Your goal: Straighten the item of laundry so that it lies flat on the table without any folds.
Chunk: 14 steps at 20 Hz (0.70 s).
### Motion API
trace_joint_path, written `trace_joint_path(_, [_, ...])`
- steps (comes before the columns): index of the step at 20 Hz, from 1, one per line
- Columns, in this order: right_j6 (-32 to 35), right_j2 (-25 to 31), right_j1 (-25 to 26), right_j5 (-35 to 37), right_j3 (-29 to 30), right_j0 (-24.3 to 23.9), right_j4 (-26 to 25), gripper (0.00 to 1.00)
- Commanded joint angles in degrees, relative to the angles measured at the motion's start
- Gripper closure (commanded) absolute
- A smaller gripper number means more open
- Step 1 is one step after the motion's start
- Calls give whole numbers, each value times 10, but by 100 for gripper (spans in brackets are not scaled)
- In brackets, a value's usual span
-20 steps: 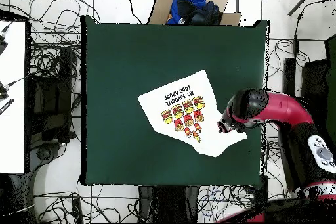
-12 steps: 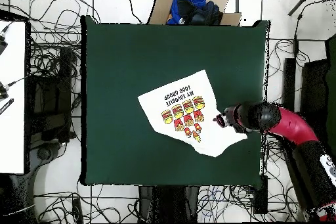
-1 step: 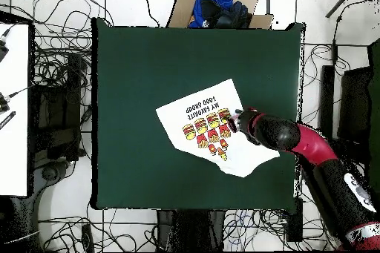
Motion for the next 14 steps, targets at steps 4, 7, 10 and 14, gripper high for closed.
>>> trace_joint_path(4, [-51,81,32,-83,61,-9,-62,0])
trace_joint_path(7, [-31,74,24,-97,71,0,-80,0])
trace_joint_path(10, [-10,38,14,-79,57,32,-94,0])
trace_joint_path(14, [-2,15,32,-84,42,48,-113,0])
